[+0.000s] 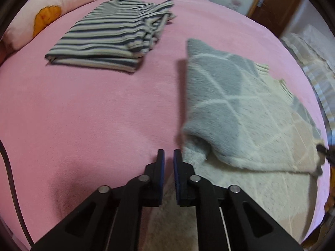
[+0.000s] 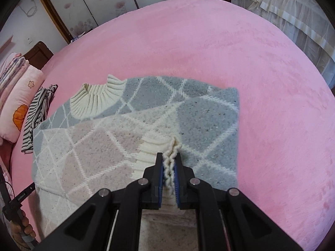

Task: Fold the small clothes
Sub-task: 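Lay the cuff on the sweater body with the right tool and open it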

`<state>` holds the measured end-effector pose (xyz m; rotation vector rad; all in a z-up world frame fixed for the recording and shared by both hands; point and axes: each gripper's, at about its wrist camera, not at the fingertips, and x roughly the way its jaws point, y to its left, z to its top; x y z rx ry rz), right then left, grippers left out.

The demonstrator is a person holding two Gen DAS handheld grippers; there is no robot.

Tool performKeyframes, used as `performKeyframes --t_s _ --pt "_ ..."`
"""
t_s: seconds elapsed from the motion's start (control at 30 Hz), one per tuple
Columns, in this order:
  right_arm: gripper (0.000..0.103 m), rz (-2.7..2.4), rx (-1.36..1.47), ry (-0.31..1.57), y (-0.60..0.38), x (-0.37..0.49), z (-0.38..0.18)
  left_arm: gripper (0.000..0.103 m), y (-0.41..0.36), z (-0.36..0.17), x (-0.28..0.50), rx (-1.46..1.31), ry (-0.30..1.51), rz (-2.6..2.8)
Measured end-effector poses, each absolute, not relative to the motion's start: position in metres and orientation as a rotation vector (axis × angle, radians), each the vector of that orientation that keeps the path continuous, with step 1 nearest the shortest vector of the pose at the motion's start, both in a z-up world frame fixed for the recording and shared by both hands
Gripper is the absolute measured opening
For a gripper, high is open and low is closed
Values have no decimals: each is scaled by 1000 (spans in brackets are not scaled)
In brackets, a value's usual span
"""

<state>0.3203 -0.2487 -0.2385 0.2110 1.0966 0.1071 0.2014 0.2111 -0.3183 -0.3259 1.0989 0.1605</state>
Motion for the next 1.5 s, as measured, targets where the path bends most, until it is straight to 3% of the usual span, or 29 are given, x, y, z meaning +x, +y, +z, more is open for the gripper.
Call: performKeyframes --t_s 0.1,0.2,0.23,0.27,0.33,0.37,0.6,0.83,0.97,1.07,1.3,1.5 --pt "9 120 260 1096 -248 320 -223 16 203 -314 200 -286 1099 151" --pt "9 170 300 1049 -242 319 -193 17 197 -308 199 -278 1109 134" --pt "9 184 290 1027 -237 318 -181 24 196 -304 197 -277 1103 118" --pt "9 197 279 1010 -232 317 -172 43 194 -298 193 -282 1090 74" --pt "9 218 248 985 -223 317 -158 65 188 -289 185 -266 1066 54" --pt "9 220 226 978 -218 318 -155 66 183 -285 182 -234 1045 51" --pt "9 205 210 1005 -214 313 -167 61 155 -313 211 -73 1085 82" --pt "9 183 238 1018 -234 305 -174 61 166 -326 235 -142 1043 164" --pt "9 169 252 1029 -244 303 -183 36 183 -322 231 -204 1003 167" --pt "9 151 241 1049 -247 305 -196 24 195 -321 227 -279 982 160" --pt "8 101 222 1122 -261 309 -246 22 219 -332 207 -447 953 127" --pt "8 111 241 1123 -269 308 -256 21 229 -329 200 -499 941 89"
